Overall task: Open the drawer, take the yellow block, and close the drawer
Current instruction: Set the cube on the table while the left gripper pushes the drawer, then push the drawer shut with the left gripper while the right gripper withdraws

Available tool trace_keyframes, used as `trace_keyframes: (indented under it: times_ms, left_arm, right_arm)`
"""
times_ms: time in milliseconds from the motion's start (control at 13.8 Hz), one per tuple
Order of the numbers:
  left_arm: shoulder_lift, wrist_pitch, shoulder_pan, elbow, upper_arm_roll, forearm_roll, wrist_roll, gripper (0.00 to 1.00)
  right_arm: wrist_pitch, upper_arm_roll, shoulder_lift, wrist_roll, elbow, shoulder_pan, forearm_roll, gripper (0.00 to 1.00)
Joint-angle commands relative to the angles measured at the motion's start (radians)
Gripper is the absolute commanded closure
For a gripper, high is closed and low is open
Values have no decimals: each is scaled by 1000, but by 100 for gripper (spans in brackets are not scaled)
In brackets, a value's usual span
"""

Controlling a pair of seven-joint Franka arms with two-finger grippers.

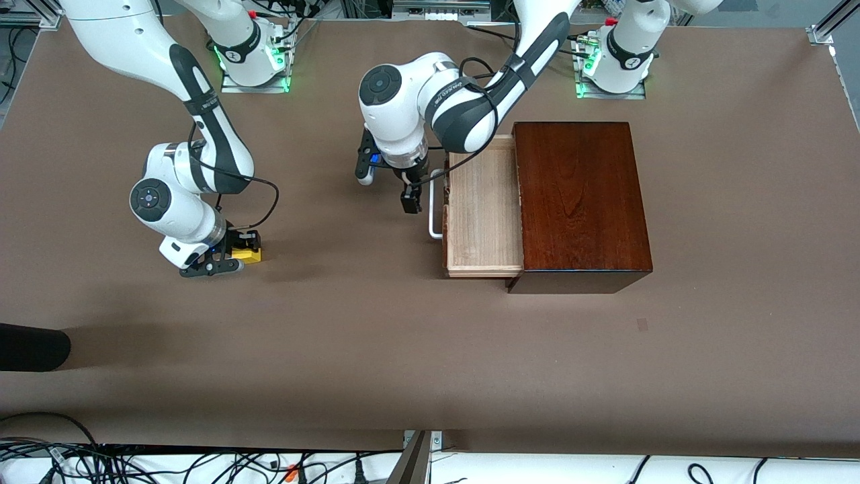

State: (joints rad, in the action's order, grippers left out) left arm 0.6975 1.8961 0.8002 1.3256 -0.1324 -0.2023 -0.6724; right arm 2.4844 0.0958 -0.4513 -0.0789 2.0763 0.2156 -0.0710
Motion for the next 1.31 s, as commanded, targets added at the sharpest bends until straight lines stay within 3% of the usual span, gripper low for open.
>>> trace_keyframes:
  times_ms: [0, 73, 145, 581, 945, 1235]
  left_arm:
    - [-4, -72, -6, -6, 4, -28, 19, 0]
    - [-6, -92, -9, -8, 5, -28, 17, 0]
    - [-7, -106, -13, -8, 7, -28, 17, 0]
    - [-19, -175, -19, -9, 25, -97, 17, 0]
    - [-32, -226, -58, -5, 30, -126, 14, 0]
    - [-32, -284, -90, 1, 30, -128, 16, 0]
  right_arm:
    - [16, -16, -20, 4, -13, -19, -4, 49]
    - [16, -14, -17, -7, -16, -19, -3, 18]
    - [11, -11, -6, -21, -18, -22, -1, 0]
    - [-22, -10, 159, -48, -16, -33, 0, 0]
    - [-339, -16, 344, -56, -103, -33, 2, 0]
    - [-674, -8, 342, -54, -384, -36, 0, 0]
